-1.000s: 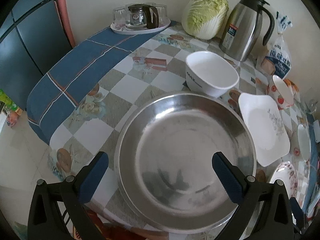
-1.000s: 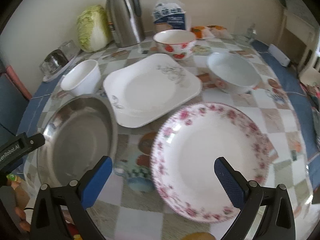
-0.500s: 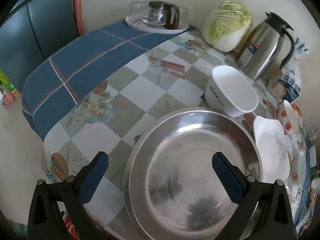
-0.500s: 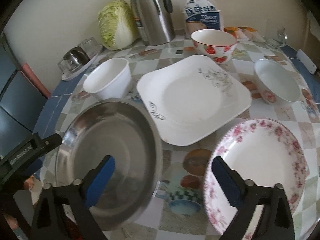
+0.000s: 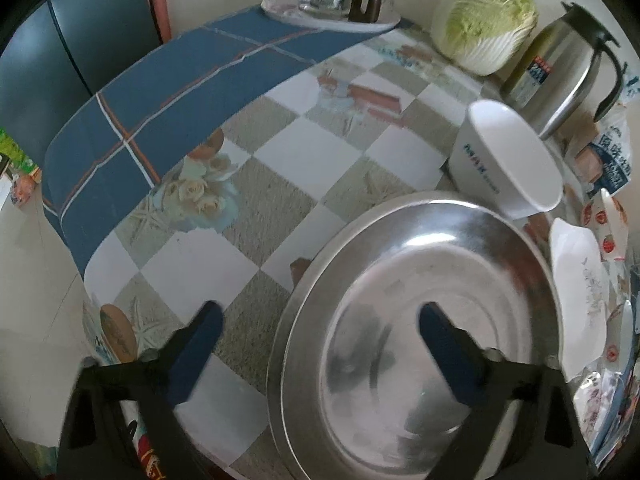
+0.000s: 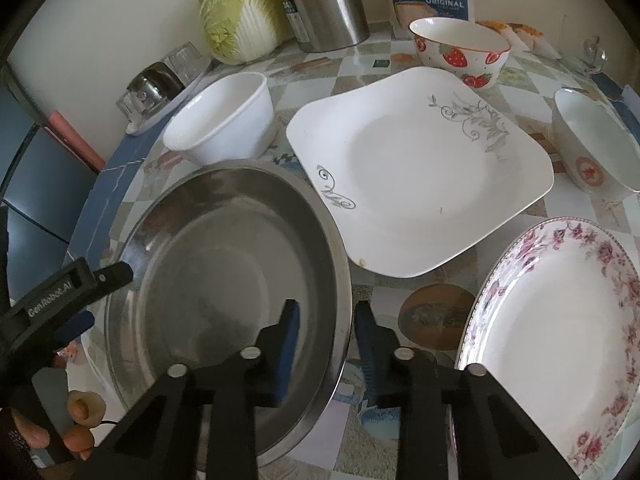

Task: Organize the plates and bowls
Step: 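Move both grippers to the steel basin rim and close on it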

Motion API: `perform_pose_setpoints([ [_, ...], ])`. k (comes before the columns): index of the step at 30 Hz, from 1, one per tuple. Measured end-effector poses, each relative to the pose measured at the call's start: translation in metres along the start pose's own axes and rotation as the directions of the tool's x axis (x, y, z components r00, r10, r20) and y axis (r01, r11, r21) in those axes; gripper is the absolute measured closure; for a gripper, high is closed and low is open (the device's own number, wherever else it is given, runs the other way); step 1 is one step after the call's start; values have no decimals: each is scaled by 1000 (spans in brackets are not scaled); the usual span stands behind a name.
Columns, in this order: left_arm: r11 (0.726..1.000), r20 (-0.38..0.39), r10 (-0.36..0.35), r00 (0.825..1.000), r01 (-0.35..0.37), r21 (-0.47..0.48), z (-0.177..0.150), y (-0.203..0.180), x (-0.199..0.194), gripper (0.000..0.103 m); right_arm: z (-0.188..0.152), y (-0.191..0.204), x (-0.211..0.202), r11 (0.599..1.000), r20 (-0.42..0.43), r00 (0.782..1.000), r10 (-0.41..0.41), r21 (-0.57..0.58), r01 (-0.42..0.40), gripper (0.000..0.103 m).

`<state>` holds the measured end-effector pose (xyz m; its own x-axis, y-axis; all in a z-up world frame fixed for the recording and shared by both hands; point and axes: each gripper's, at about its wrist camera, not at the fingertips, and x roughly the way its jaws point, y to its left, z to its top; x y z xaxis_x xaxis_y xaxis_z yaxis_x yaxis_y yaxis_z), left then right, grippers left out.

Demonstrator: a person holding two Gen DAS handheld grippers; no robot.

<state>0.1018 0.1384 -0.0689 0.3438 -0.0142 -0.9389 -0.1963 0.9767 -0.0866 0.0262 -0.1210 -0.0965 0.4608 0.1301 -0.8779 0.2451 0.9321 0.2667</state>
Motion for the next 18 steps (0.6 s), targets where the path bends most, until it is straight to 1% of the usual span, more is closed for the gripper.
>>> perform_pose_setpoints([
  [3, 999, -23, 37, 999, -36, 16, 1, -1, 11, 34, 1, 0, 3, 1000, 0, 1000, -8, 3, 8, 85],
  [6, 999, -50, 41, 998, -40, 14, 2, 0, 21, 45, 2, 0, 7, 1000, -7, 1000, -10, 13, 10, 89],
  [8, 998, -39, 62, 997, -61, 22, 2, 0, 23, 45, 3, -1, 8, 1000, -11, 1000, -12, 16, 13, 90],
  [14, 998, -20, 57, 998, -56, 22, 3, -2, 27, 45, 2, -3, 9, 1000, -17, 1000, 1, 21, -1, 90],
  [16, 999, -16, 47, 999, -47, 25, 5, -4, 29, 49, 1, -3, 10, 1000, -20, 1000, 2, 15, -2, 90],
  [17, 999, -13, 33, 999, -32, 26, 5, -5, 28, 58, 1, -3, 10, 1000, -18, 1000, 1, 12, -1, 90],
  [18, 999, -10, 25, 1000, -25, 27, 5, -6, 28, 61, 2, -1, 11, 1000, -17, 1000, 1, 8, -1, 90],
])
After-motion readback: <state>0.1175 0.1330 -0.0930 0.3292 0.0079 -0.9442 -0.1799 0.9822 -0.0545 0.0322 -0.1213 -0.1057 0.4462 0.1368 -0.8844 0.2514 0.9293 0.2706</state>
